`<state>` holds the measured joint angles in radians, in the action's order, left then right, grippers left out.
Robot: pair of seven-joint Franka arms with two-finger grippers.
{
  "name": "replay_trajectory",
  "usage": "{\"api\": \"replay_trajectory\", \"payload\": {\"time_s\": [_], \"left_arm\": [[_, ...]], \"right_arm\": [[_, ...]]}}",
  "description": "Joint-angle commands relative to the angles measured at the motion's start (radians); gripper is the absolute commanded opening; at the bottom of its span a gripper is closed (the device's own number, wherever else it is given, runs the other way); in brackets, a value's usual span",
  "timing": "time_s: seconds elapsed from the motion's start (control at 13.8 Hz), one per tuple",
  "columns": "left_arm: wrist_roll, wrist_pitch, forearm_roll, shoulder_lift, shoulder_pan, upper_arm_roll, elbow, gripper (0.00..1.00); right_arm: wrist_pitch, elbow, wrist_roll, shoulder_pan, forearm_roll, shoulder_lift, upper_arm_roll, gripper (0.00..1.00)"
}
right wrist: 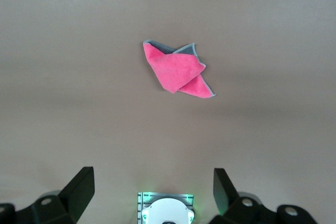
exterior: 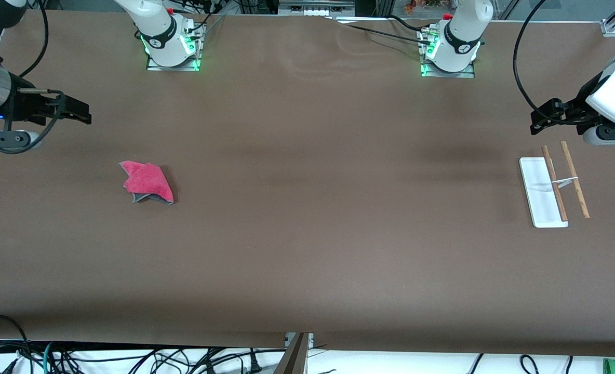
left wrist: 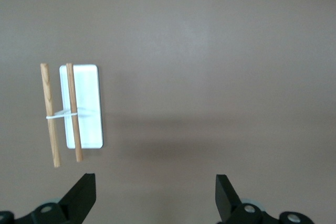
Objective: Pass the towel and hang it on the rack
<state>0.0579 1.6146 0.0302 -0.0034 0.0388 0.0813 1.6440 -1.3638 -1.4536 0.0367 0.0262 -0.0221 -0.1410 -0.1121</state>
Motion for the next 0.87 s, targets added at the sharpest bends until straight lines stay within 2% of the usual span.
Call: {"api": "replay_trajectory", "payload": {"time_s": [0.0, 0.36, 0.8], "left_arm": [[0.006, 0.015, -0.015, 0.000, -0.002, 0.017, -0.033, 1.00], [0.010, 0.010, -0.039, -0.006, 0.004, 0.021, -0.026, 1.00], [-0.003, -0.036, -0.039, -0.003, 0.012, 0.018, -0.033, 1.00]], "right_arm": [[-0.067, -0.094, -0.001, 0.000, 0.007, 0.011, -0.008, 1.00], [-0.231, -0.214, -0.012, 0.001, 0.002, -0.005, -0.021, 1.00], [-0.474, -0.332, -0.253, 0.001, -0.067, -0.081, -0.020, 1.00]]}}
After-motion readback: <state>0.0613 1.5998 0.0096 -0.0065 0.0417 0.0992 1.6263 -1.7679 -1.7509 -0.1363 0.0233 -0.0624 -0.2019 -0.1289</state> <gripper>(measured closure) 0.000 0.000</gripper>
